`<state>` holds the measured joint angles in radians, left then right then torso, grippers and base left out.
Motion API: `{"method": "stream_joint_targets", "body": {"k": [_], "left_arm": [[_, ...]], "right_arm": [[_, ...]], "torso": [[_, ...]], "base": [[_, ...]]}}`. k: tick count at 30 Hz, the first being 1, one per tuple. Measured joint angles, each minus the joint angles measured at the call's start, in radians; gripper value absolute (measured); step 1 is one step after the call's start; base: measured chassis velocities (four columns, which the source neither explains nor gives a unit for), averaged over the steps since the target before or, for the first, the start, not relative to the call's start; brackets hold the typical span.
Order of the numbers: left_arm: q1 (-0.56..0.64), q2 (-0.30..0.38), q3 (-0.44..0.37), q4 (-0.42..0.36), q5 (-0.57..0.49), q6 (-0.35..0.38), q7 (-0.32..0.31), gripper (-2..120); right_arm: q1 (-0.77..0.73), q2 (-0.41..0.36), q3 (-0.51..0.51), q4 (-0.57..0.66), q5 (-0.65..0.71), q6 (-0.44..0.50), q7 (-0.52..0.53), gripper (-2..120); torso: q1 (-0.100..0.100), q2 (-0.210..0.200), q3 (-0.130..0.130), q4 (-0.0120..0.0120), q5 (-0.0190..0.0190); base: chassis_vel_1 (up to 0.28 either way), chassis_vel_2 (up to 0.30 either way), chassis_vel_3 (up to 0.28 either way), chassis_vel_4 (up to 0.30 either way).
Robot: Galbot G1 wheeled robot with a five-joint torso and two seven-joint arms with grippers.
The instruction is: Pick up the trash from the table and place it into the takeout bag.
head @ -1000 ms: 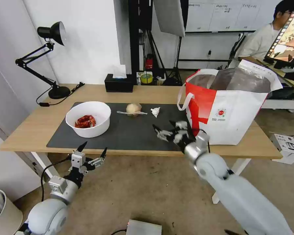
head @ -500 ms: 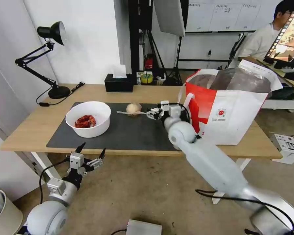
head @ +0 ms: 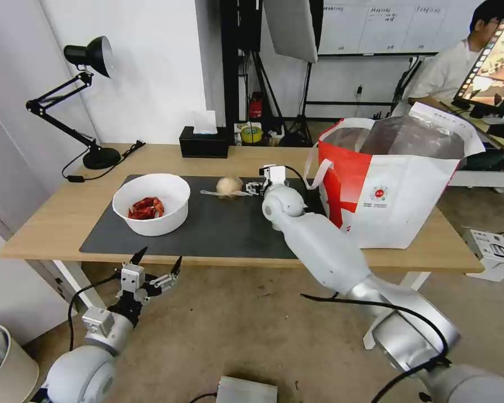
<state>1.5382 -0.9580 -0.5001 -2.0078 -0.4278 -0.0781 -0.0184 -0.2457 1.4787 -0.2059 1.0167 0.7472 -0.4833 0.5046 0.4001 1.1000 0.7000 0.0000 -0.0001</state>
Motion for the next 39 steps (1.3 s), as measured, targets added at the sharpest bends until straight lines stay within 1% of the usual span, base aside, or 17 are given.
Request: {"method": "stream_joint_targets", "body": {"k": [7,20,22,23,25,26,27,28,29,30,31,32,34,35,36,37,39], "left_arm": [[0.007,-0.023,0.004,-0.002,0.005,-0.001,0.0,100],[0.013,-0.028,0.001,-0.005,0.007,-0.004,0.0,100],[0.013,-0.029,-0.001,-0.006,0.007,-0.005,0.0,100],[0.013,-0.029,-0.001,-0.006,0.007,-0.005,0.0,100],[0.013,-0.029,-0.001,-0.006,0.007,-0.006,0.0,100],[0.013,-0.029,-0.001,-0.006,0.007,-0.007,0.0,100],[0.013,-0.029,-0.001,-0.006,0.007,-0.007,0.0,100],[0.013,-0.029,-0.001,-0.006,0.007,-0.008,0.0,100],[0.013,-0.028,-0.002,-0.006,0.007,-0.008,0.0,100],[0.013,-0.027,-0.002,-0.006,0.006,-0.009,0.0,100],[0.013,-0.027,-0.002,-0.006,0.006,-0.009,0.0,100],[0.012,-0.027,-0.002,-0.005,0.006,-0.009,0.0,100],[0.011,-0.026,-0.001,-0.005,0.005,-0.009,0.0,100],[0.01,-0.026,0.0,-0.004,0.005,-0.009,0.0,100],[0.01,-0.026,0.0,-0.004,0.005,-0.009,0.0,100],[0.009,-0.026,0.001,-0.004,0.005,-0.009,0.0,100],[0.008,-0.026,0.003,-0.004,0.005,-0.009,0.0,100]], "right_arm": [[-0.004,0.027,0.014,-0.046,-0.032,0.007,-0.016,100],[0.001,0.037,0.035,-0.099,-0.068,0.033,-0.044,100],[-0.003,0.037,0.042,-0.105,-0.072,0.035,-0.046,93],[-0.003,0.037,0.042,-0.105,-0.072,0.035,-0.046,93],[-0.01,0.035,0.045,-0.105,-0.072,0.036,-0.05,84],[-0.013,0.034,0.047,-0.105,-0.072,0.037,-0.05,80],[-0.013,0.034,0.047,-0.105,-0.072,0.037,-0.05,80],[-0.017,0.034,0.049,-0.103,-0.072,0.038,-0.051,74],[-0.02,0.034,0.051,-0.101,-0.072,0.038,-0.051,71],[-0.023,0.034,0.053,-0.099,-0.071,0.04,-0.051,64],[-0.023,0.034,0.053,-0.099,-0.071,0.04,-0.051,64],[-0.025,0.033,0.053,-0.097,-0.071,0.041,-0.052,61],[-0.029,0.03,0.054,-0.092,-0.07,0.045,-0.053,51],[-0.03,0.029,0.054,-0.091,-0.069,0.048,-0.055,47],[-0.03,0.029,0.054,-0.091,-0.069,0.048,-0.055,47],[-0.03,0.027,0.055,-0.09,-0.069,0.054,-0.059,41],[-0.031,0.023,0.055,-0.088,-0.069,0.07,-0.069,32]], "torso": [[0.0,0.0,0.0,-0.0001,0.0],[0.0,0.0,0.0,0.0,0.0001],[0.0,0.0,0.0,-0.0001,0.0001],[0.0,0.0,0.0,-0.0001,0.0001],[0.0,0.0,0.0,-0.0001,0.0001],[0.0,0.0,0.0,0.0,0.0001],[0.0,0.0,0.0,0.0,0.0001],[0.0,0.0,0.0,0.0001,0.0001],[0.0,0.0,0.0,0.0001,0.0002],[0.0,0.0,0.0,0.0003,0.0002],[0.0,0.0,0.0,0.0003,0.0002],[0.0,0.0,0.0,0.0004,0.0002],[0.0,0.0,0.0,0.0004,0.0002],[0.0,0.0,0.0,0.0003,0.0002],[0.0,0.0,0.0,0.0003,0.0002],[0.0,0.0,0.0,0.0001,0.0002],[0.0,0.0,0.0,-0.0003,0.0002]], "base": [[0.0,0.0,0.0,0.0],[0.0,0.0,0.0,0.0],[0.0,0.0,0.0,0.0],[0.0,0.0,0.0,0.0],[0.0,0.0,0.0,0.0],[0.0,0.0,0.0,0.0],[0.0,0.0,0.0,0.0],[0.0,0.0,0.0,0.0],[0.0,0.0,0.0,0.0],[0.0,0.0,0.0,0.0],[0.0,0.0,0.0,0.0],[0.0,0.0,0.0,0.0],[0.0,0.0,0.0,0.0],[0.0,0.0,0.0,0.0],[0.0,0.0,0.0,0.0],[0.0,0.0,0.0,0.0],[0.0,0.0,0.0,0.0]]}}
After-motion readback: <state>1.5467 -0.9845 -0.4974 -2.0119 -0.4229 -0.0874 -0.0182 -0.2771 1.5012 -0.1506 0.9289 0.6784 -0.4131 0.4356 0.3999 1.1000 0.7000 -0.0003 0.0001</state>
